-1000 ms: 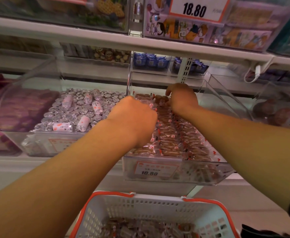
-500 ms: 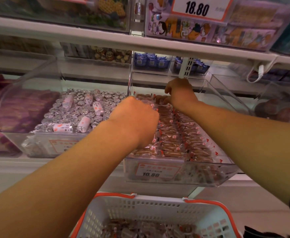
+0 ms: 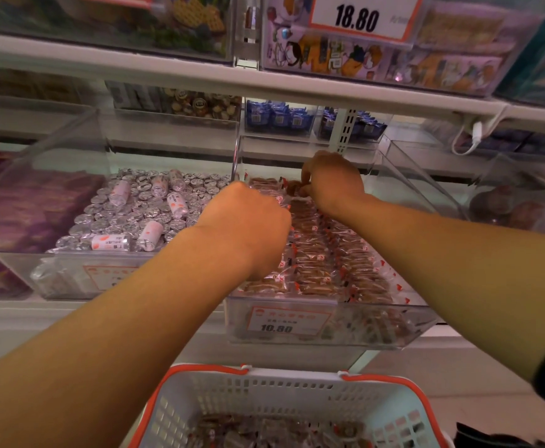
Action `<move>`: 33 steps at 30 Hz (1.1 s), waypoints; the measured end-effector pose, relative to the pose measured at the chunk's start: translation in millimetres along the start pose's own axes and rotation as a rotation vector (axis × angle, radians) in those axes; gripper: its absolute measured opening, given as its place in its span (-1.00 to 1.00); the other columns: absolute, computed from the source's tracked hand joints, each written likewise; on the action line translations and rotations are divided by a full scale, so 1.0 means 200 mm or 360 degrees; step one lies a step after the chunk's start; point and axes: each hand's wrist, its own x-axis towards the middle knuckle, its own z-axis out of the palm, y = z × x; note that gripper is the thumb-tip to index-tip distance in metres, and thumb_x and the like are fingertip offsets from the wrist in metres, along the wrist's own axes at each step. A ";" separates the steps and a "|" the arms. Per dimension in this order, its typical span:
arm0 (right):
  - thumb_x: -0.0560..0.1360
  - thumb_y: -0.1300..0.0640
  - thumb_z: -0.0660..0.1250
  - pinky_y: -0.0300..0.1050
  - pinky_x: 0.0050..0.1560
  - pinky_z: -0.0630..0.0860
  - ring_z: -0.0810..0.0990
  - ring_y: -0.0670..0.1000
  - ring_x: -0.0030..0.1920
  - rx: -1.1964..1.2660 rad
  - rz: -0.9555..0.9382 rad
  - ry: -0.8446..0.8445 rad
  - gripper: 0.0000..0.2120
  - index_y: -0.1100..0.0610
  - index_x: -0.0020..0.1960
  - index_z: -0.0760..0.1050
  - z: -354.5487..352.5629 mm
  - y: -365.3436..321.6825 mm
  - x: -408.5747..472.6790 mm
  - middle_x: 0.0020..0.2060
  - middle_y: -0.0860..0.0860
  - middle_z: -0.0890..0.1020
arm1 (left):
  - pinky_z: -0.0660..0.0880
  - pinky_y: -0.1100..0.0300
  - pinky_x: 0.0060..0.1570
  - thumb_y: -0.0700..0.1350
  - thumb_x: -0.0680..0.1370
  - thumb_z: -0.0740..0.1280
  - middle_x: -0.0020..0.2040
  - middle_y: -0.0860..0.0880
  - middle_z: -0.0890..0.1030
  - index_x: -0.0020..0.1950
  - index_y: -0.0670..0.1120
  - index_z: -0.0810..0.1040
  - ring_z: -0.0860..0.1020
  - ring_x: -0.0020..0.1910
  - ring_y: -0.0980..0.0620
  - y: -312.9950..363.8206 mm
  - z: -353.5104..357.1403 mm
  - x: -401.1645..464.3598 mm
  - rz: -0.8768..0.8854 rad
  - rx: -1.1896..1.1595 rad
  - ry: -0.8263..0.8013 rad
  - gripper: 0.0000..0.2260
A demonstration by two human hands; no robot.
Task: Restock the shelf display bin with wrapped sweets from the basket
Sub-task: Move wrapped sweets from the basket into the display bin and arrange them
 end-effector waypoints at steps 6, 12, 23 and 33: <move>0.45 0.17 0.50 -0.15 -0.01 0.45 0.58 0.08 -0.02 0.0392 0.0248 -0.0009 -0.80 0.19 0.04 0.60 0.01 0.00 0.01 0.02 0.13 0.63 | 0.52 0.02 -0.14 -0.02 0.59 0.18 -0.16 -0.01 0.58 -0.05 -0.01 0.54 0.58 -0.18 -0.05 -0.01 0.02 0.00 -0.0034 -0.0120 0.0120 -0.83; 0.51 0.15 0.44 -0.09 0.08 0.46 0.57 0.15 0.12 0.0201 0.0085 -0.0092 -0.72 0.17 0.20 0.57 -0.13 -0.03 -0.05 0.16 0.15 0.59 | 0.55 0.01 -0.10 0.01 0.59 0.18 -0.03 -0.03 0.58 0.00 -0.02 0.55 0.57 -0.06 -0.08 -0.02 0.01 -0.04 -0.0094 -0.0532 0.0430 -0.81; 0.55 0.16 0.36 -0.34 -0.09 0.49 0.59 -0.18 -0.17 0.0907 -0.0267 0.0960 -0.88 0.13 0.03 0.67 -0.26 -0.20 -1.26 -0.11 -0.05 0.70 | 0.37 0.17 -0.54 -0.10 0.51 0.34 -0.46 -0.01 0.46 -0.40 -0.03 0.42 0.45 -0.49 -0.06 0.16 0.06 -0.50 0.0422 -0.0667 0.1343 -0.71; 0.42 -0.05 0.52 0.04 0.39 0.37 0.35 0.18 0.43 0.0808 0.0715 -0.1757 -0.01 0.10 0.61 -0.04 0.74 -0.12 -2.13 0.56 0.14 0.16 | 0.40 0.06 0.28 0.18 0.53 0.32 0.42 -0.15 0.44 0.43 -0.04 0.40 0.46 0.33 -0.16 0.81 1.06 -0.90 -0.0473 -0.1144 -0.1275 -0.47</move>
